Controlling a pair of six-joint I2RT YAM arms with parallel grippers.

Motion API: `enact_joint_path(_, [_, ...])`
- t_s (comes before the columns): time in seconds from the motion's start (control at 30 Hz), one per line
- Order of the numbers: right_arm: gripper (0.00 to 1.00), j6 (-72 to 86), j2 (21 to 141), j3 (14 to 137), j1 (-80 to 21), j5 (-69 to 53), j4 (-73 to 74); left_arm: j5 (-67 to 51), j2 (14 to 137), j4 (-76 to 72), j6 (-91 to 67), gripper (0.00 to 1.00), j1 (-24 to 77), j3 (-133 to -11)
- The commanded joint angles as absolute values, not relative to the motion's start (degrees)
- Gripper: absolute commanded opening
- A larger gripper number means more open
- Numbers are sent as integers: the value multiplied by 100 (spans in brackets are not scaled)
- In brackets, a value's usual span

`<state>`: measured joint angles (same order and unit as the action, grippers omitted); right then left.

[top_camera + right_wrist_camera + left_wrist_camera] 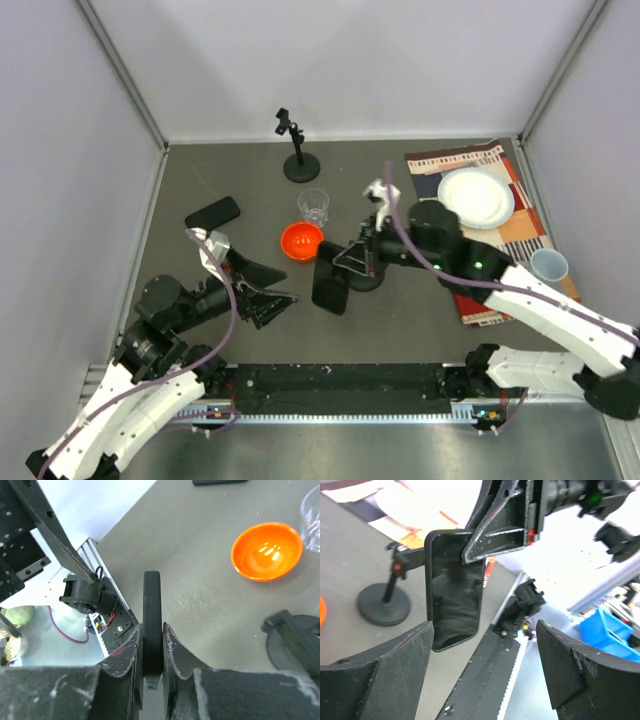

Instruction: Place the phone on the phone stand

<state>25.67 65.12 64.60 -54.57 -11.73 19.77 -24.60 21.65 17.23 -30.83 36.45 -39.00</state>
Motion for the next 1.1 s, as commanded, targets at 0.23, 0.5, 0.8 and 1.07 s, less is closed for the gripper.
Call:
enact_joint_path(0.23, [0, 2452, 4377, 5168, -4764, -3067, 45, -4369, 3216, -2555, -4956, 90, 3770, -2760])
enact_joint_path(0.5, [0, 2698, 4307, 5027, -4755, -3410, -650, -4087, 4016, -2715, -4535, 84, 4561, -3014])
enact_joint_path(0.8, [0, 2962, 4350, 4966, -4746, -3357, -1449, -4166, 4175, -3050, -4535, 52, 4790, -2962])
enact_joint_path(1.07, [7, 3033, 4605, 5132, -4764, -3559, -919, -4149, 3947, -2682, -4290, 0, 4781, -3067])
